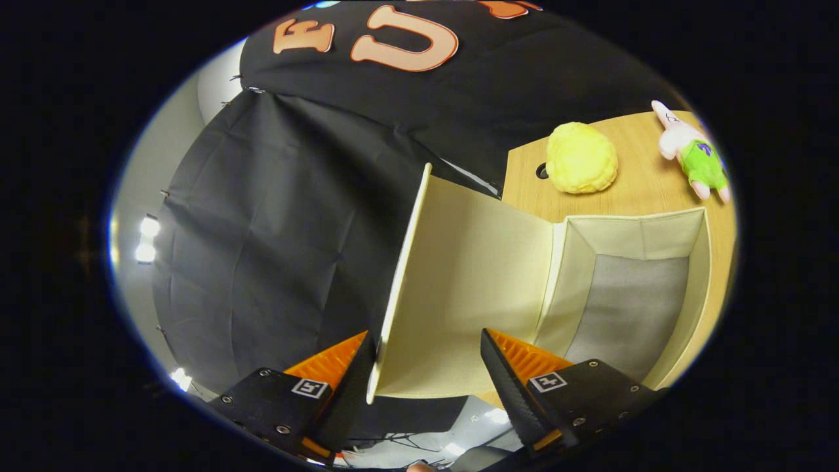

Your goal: Open the storage box then place both shoes into the box .Put the left shoe in first, then the right shoe, with the right side of both shoes facing outward in a uniform manner.

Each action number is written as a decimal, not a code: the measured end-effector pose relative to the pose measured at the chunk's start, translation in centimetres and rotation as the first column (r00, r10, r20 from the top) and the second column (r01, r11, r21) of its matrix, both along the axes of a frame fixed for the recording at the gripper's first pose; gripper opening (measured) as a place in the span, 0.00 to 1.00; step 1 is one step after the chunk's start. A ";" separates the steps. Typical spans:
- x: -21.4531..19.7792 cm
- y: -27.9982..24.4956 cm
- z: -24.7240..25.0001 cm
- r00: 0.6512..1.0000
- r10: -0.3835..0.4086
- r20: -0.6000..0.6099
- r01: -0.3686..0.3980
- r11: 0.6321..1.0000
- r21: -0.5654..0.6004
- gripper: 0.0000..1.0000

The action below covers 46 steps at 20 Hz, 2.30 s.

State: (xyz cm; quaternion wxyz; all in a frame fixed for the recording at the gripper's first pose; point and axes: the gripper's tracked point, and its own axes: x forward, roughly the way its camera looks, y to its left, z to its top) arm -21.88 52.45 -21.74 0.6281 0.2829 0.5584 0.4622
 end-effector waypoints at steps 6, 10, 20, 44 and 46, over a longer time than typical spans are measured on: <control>4.5 -9.4 -3.1 0.988 -0.101 0.115 0.119 0.979 -0.164 0.97; 6.9 -17.5 -8.0 0.978 -0.139 0.157 0.185 0.925 -0.332 0.98; 9.4 -34.3 -18.1 0.937 -0.021 0.347 0.252 0.729 -0.637 0.93; 11.6 -37.1 -29.4 0.847 0.240 0.475 0.240 0.624 -0.743 0.44; 11.9 -37.7 -30.3 0.854 0.244 0.459 0.248 0.585 -0.772 0.42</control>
